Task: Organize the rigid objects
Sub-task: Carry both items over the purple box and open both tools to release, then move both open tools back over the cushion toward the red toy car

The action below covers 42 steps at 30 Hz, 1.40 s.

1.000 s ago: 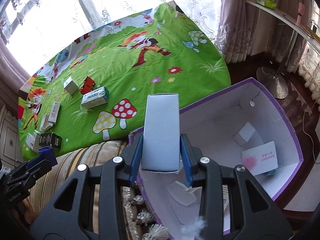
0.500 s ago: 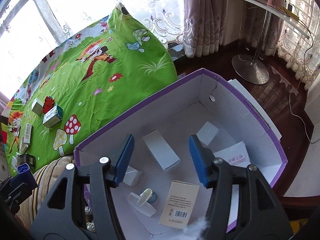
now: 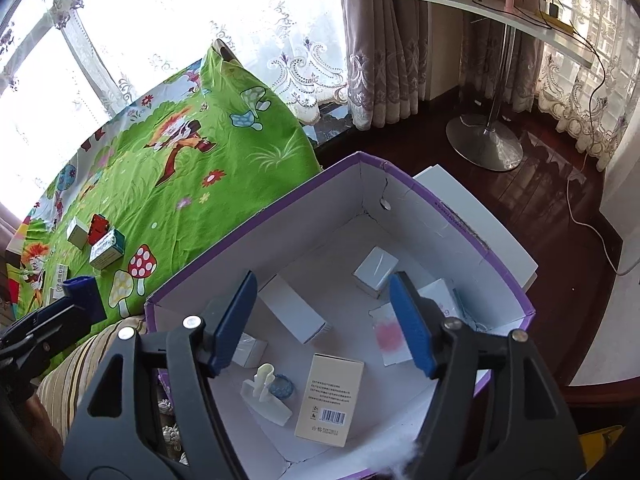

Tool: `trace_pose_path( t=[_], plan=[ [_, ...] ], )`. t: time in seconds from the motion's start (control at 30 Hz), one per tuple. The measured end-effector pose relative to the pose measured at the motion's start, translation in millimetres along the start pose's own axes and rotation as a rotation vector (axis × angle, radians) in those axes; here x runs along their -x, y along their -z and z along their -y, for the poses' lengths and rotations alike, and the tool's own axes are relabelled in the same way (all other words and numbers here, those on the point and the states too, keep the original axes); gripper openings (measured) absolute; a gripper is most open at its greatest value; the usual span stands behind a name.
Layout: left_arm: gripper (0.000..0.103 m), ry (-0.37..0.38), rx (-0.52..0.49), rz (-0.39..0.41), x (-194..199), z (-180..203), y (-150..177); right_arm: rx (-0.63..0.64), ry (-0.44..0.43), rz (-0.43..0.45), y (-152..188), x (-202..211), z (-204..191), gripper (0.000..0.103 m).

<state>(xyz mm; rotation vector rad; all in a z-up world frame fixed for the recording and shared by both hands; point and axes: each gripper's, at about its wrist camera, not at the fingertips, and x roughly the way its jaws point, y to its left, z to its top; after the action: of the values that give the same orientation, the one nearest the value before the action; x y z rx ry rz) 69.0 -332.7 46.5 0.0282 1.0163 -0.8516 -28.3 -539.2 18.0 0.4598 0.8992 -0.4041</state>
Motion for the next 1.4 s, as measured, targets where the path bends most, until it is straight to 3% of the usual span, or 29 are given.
trace_pose_path(
  t=[0.1,0.43,0.67,0.87,1.1,1.4],
  plan=[
    [0.058,-0.013,0.029,-0.006,-8,-6,-5,-0.001,-0.007,0.005,-1,2,0,0.074],
    [0.059,-0.009,0.100,0.005,1,-34,7,0.021,-0.028,0.006,0,6,-13,0.074],
    [0.059,0.006,0.114,0.035,18,-45,16,0.080,-0.059,0.001,2,11,-39,0.075],
    [0.059,-0.019,0.181,0.051,41,-79,31,0.139,-0.079,-0.015,6,10,-69,0.076],
    [0.059,-0.073,0.282,0.099,78,-133,53,0.240,-0.096,-0.036,10,5,-117,0.077],
    [0.059,-0.201,0.392,0.154,126,-200,83,0.364,-0.151,-0.045,3,-10,-194,0.077]
  ],
)
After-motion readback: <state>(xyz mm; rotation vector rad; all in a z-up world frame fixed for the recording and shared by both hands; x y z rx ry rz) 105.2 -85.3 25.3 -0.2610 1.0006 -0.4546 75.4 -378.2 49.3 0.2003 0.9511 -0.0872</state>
